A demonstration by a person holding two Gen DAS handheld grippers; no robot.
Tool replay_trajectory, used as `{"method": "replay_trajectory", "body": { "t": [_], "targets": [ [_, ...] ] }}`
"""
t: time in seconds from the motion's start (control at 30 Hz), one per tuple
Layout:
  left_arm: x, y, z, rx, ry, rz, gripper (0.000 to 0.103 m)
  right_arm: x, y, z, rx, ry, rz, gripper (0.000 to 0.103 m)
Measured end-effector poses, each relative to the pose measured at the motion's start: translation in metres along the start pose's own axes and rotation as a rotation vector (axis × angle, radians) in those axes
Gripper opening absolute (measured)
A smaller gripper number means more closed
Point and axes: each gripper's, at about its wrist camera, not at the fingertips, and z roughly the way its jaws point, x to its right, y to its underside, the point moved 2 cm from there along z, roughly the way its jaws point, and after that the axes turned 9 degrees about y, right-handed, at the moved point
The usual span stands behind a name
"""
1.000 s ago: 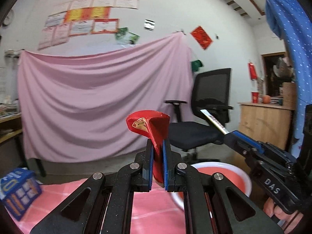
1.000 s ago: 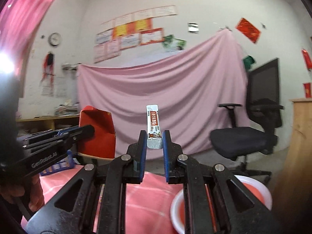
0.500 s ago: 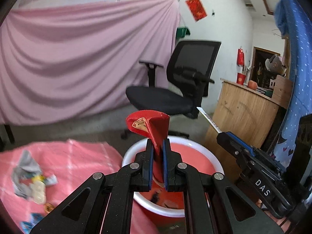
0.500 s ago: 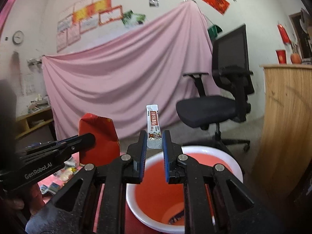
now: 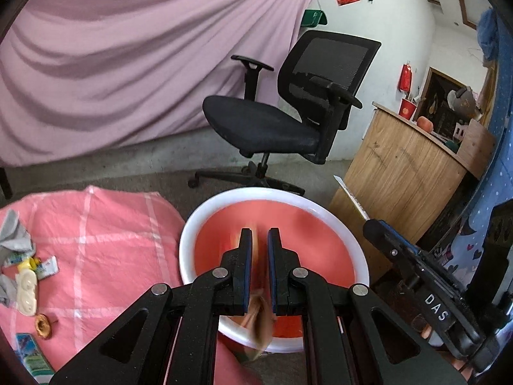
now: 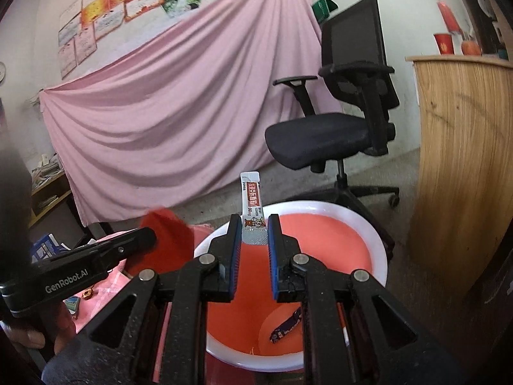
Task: Collect trash
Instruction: 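Carry both items over the orange bin and open both tools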
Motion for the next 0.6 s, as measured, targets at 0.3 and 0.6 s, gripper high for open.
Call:
{"method": "replay_trajectory", "body": {
  "t": [0.3, 0.6],
  "targets": [
    [-0.014, 0.004, -0.001, -0.017, -0.032, -0.047, 0.008, 0.003, 0.003, 0.009, -0.048, 0.012, 0.011, 0.036],
    [-0.019, 0.007, -0.027, 0.058, -0.075, -0.037, 0.025, -0.001, -0.003, 0.006, -0.024, 0.006, 0.008, 0.05]
  ]
}}
